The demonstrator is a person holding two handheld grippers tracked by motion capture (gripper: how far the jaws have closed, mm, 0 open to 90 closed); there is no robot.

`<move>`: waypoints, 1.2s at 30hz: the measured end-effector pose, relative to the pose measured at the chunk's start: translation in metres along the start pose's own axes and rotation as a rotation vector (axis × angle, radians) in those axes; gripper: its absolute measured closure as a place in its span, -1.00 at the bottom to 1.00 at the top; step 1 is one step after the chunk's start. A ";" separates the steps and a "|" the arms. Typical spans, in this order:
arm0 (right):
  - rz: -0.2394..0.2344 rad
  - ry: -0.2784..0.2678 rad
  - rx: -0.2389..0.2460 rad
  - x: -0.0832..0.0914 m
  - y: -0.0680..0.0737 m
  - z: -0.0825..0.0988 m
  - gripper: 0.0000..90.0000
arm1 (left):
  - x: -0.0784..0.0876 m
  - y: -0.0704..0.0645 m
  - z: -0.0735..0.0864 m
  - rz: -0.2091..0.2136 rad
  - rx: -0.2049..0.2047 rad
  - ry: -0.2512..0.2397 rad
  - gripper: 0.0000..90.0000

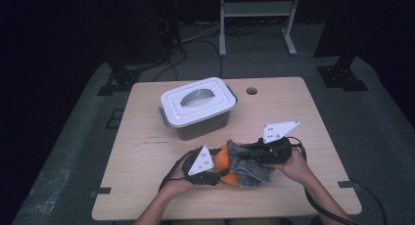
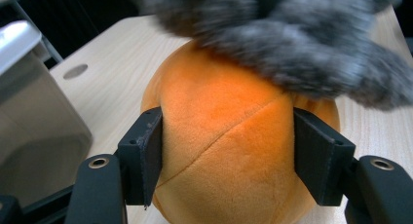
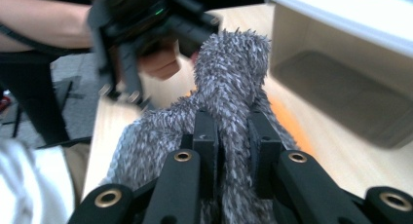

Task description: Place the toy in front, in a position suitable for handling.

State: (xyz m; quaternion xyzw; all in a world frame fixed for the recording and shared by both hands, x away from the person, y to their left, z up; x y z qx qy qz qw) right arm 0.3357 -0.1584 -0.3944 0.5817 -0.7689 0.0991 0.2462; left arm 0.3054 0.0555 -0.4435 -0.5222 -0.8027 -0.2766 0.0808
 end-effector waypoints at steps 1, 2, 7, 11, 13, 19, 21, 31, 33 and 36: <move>0.002 0.005 0.002 -0.001 -0.002 -0.002 0.71 | 0.001 0.000 0.000 0.000 0.001 0.001 -0.25; -0.001 0.012 -0.003 -0.003 -0.003 -0.001 0.71 | 0.001 0.000 0.001 0.009 0.015 -0.002 -0.26; -0.029 0.048 0.004 -0.010 0.003 0.014 0.72 | -0.001 0.005 0.004 0.088 0.102 -0.006 -0.66; -0.079 0.037 -0.002 -0.005 0.010 0.023 0.73 | -0.004 0.011 0.005 0.137 0.193 -0.006 -0.86; -0.081 0.044 0.006 -0.003 0.011 0.024 0.73 | -0.005 0.010 0.007 0.167 0.206 -0.002 -0.77; -0.044 0.022 0.026 -0.002 0.015 0.006 0.72 | -0.002 -0.001 -0.001 0.066 0.058 -0.019 -0.26; -0.035 0.013 0.044 -0.004 0.017 0.001 0.72 | 0.000 -0.002 -0.002 0.036 0.032 -0.018 -0.22; 0.015 0.002 -0.011 0.012 0.003 0.016 0.72 | 0.004 0.003 -0.003 -0.022 0.018 -0.042 -0.21; -0.008 -0.020 0.003 0.010 0.008 0.008 0.72 | 0.002 -0.001 -0.006 -0.012 -0.003 -0.050 -0.22; -0.033 -0.029 0.020 0.004 0.013 -0.001 0.72 | 0.002 -0.003 -0.005 0.001 -0.011 -0.040 -0.22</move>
Point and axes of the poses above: each handheld gripper's, and its own axes: x roughly backward along the jaws, z roughly out of its underside, y roughly to its left, the point moved 3 cm from there along -x, roughly forward along the jaws, and after that the axes turned 7 degrees about -x, right-handed, at the moved point
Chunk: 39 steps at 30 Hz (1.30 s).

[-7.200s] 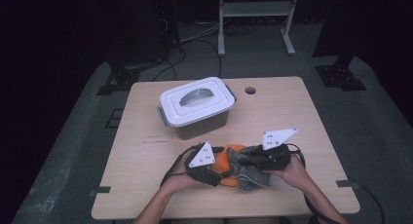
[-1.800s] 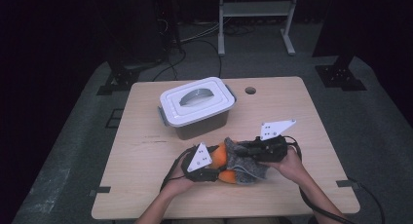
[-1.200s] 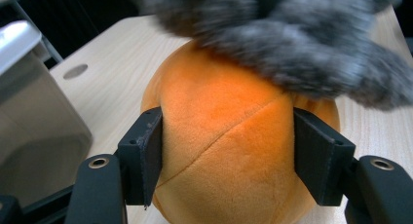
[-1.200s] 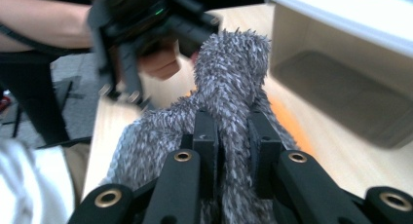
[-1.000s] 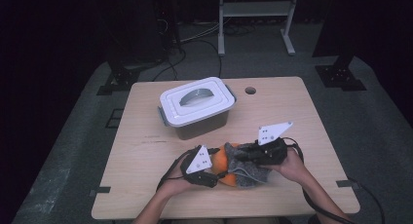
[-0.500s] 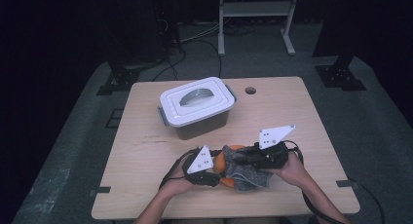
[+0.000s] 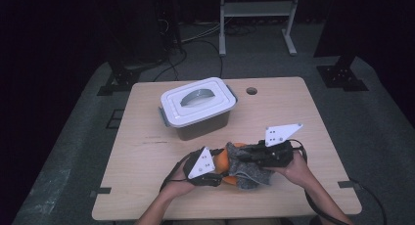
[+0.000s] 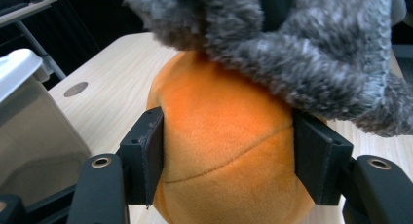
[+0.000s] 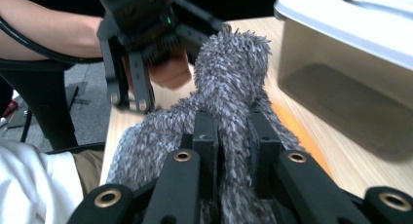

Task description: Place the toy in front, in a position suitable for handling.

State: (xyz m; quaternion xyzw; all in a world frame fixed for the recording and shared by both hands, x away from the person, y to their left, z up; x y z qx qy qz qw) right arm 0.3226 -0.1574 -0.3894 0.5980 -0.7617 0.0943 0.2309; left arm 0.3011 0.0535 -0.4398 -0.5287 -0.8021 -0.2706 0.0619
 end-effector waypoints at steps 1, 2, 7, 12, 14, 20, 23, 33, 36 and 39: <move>-0.002 0.009 0.005 -0.001 -0.001 0.000 0.72 | 0.001 0.001 0.002 0.004 0.010 -0.001 -0.22; 0.000 0.016 -0.002 0.000 -0.003 0.002 0.72 | 0.003 0.002 0.004 0.011 0.019 0.003 -0.22; 0.028 0.016 -0.052 0.005 -0.017 0.015 0.72 | 0.005 0.004 0.007 0.065 0.061 0.005 -0.32; -0.007 0.055 -0.012 -0.001 -0.009 0.020 0.72 | 0.006 0.011 0.007 0.138 0.145 -0.013 -0.69; -0.034 0.069 -0.001 0.000 -0.006 0.021 0.72 | 0.004 0.012 0.006 0.151 0.168 -0.011 -0.76; -0.056 0.080 0.016 -0.002 0.000 0.013 0.72 | -0.003 0.002 0.004 0.128 0.100 0.031 -0.38; -0.058 0.048 0.027 -0.007 0.003 0.001 0.72 | -0.004 -0.004 0.000 0.110 0.034 0.031 -0.30; 0.001 0.039 -0.031 0.012 -0.014 0.019 0.72 | 0.000 0.002 0.006 0.149 0.065 0.029 -0.28; -0.003 0.053 -0.011 0.011 -0.012 0.021 0.72 | -0.004 0.006 0.003 0.158 0.121 0.045 -0.58; -0.005 0.079 0.011 0.009 -0.010 0.017 0.72 | -0.004 0.005 0.004 0.152 0.124 0.049 -0.46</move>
Point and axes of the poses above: each handheld gripper's, and its own axes: x roughly backward along the jaws, z roughly out of its underside, y roughly to its left, the point moved 3 cm from there along -x, roughly forward along the jaws, and after that the axes turned 7 degrees about -x, right-handed, at the moved point
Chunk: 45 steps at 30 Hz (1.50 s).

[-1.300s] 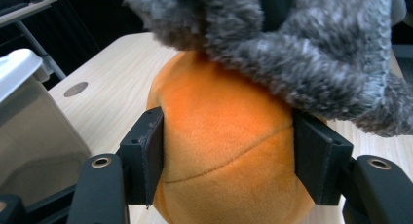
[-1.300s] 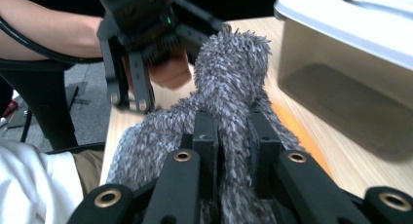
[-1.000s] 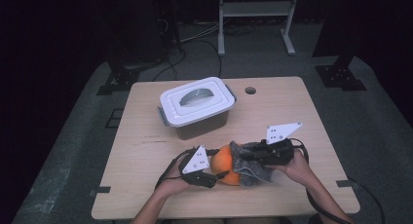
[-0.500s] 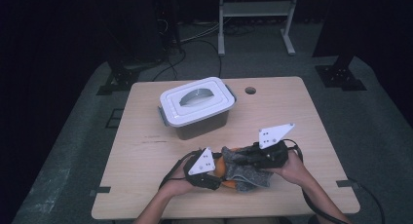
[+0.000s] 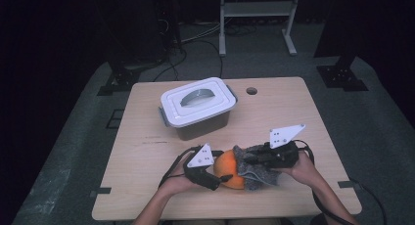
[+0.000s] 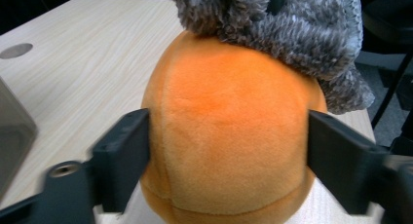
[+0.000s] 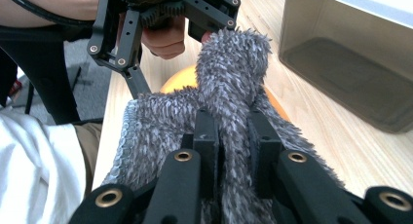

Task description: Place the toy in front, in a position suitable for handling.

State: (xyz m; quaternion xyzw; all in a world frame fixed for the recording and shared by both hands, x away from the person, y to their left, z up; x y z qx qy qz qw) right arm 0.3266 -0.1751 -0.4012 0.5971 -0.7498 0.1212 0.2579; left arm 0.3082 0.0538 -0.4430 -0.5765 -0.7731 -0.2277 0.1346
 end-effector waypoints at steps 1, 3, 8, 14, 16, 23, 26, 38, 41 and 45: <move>-0.004 0.004 0.006 -0.001 0.001 -0.002 0.72 | 0.001 -0.002 -0.001 -0.018 -0.023 0.006 -0.38; -0.006 0.007 0.023 -0.004 0.004 -0.008 0.72 | 0.000 -0.005 -0.006 -0.041 -0.063 0.011 -0.29; -0.014 -0.009 0.054 -0.012 0.011 -0.024 0.72 | 0.001 -0.011 -0.009 -0.060 -0.133 0.023 -0.20; 0.001 -0.032 -0.016 0.001 -0.001 -0.007 0.72 | 0.004 -0.006 -0.006 0.000 -0.060 -0.003 -0.41; -0.018 -0.019 -0.010 0.001 0.002 -0.001 0.72 | 0.004 -0.004 -0.009 0.025 -0.014 -0.038 -0.59; -0.053 -0.001 0.036 -0.006 0.015 -0.006 0.72 | -0.006 -0.012 -0.010 0.055 -0.043 -0.017 -0.49; -0.031 0.012 0.049 -0.012 0.018 -0.010 0.72 | -0.001 -0.012 -0.008 0.001 -0.105 -0.004 -0.24; 0.005 -0.045 -0.038 0.002 0.000 0.005 0.72 | 0.006 -0.005 -0.003 -0.044 -0.082 -0.044 -0.22; -0.018 -0.052 -0.015 -0.002 0.007 -0.006 0.72 | 0.001 -0.011 -0.010 -0.044 -0.144 -0.046 -0.22; -0.022 -0.028 0.031 -0.008 0.012 -0.017 0.71 | 0.000 -0.014 -0.011 -0.047 -0.175 -0.047 -0.21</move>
Point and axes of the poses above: each handheld gripper's, and its own axes: x roughly backward along the jaws, z roughly out of its underside, y roughly to its left, the point moved 3 cm from there along -x, roughly forward along the jaws, and after that the axes turned 7 degrees about -x, right-handed, at the moved point
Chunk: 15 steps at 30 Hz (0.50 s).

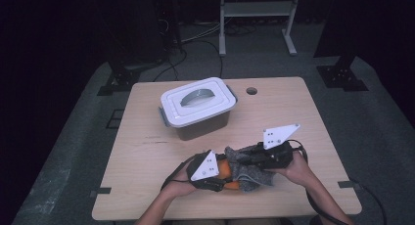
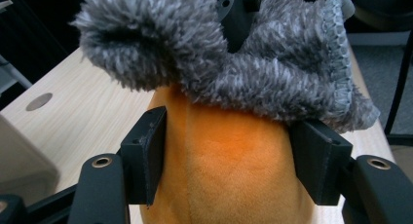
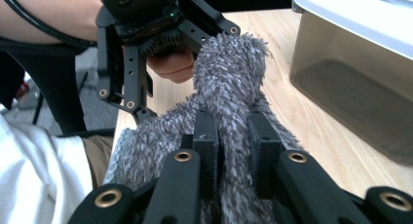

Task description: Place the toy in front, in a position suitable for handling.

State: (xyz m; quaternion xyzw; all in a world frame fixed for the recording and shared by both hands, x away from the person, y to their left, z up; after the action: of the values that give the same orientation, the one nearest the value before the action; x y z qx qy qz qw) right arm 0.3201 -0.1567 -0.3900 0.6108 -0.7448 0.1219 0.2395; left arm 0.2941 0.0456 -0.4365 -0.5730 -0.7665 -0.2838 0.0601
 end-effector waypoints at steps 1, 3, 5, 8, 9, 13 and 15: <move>-0.004 -0.004 -0.011 0.000 -0.001 0.001 0.72 | 0.002 0.002 0.003 -0.002 0.001 0.007 -0.20; 0.016 0.003 -0.027 0.004 -0.007 0.007 0.72 | 0.005 0.005 0.007 -0.004 0.026 0.006 -0.20; 0.019 -0.003 -0.058 0.008 -0.011 0.015 0.72 | 0.007 0.007 0.011 0.023 0.072 -0.016 -0.27; 0.023 -0.005 -0.076 0.011 -0.014 0.024 0.72 | 0.007 0.014 0.015 0.029 0.151 -0.003 -0.64; 0.024 -0.006 -0.079 0.012 -0.014 0.025 0.72 | 0.006 0.015 0.017 0.034 0.172 0.003 -0.70; 0.031 0.016 -0.064 0.015 -0.012 0.019 0.72 | 0.007 0.011 0.014 0.034 0.136 0.013 -0.30; 0.030 0.021 -0.033 0.013 -0.008 0.010 0.72 | 0.006 0.009 0.007 0.022 0.092 0.009 -0.18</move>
State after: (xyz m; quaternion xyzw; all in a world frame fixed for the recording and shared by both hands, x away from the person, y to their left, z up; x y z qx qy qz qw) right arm 0.3240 -0.1747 -0.3927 0.5942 -0.7533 0.1196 0.2552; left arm 0.3019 0.0559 -0.4370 -0.5765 -0.7723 -0.2502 0.0930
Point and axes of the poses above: each handheld gripper's, and its own axes: x roughly backward along the jaws, z roughly out of its underside, y roughly to its left, the point moved 3 cm from there along -x, roughly forward along the jaws, and after that the axes turned 7 degrees about -x, right-handed, at the moved point
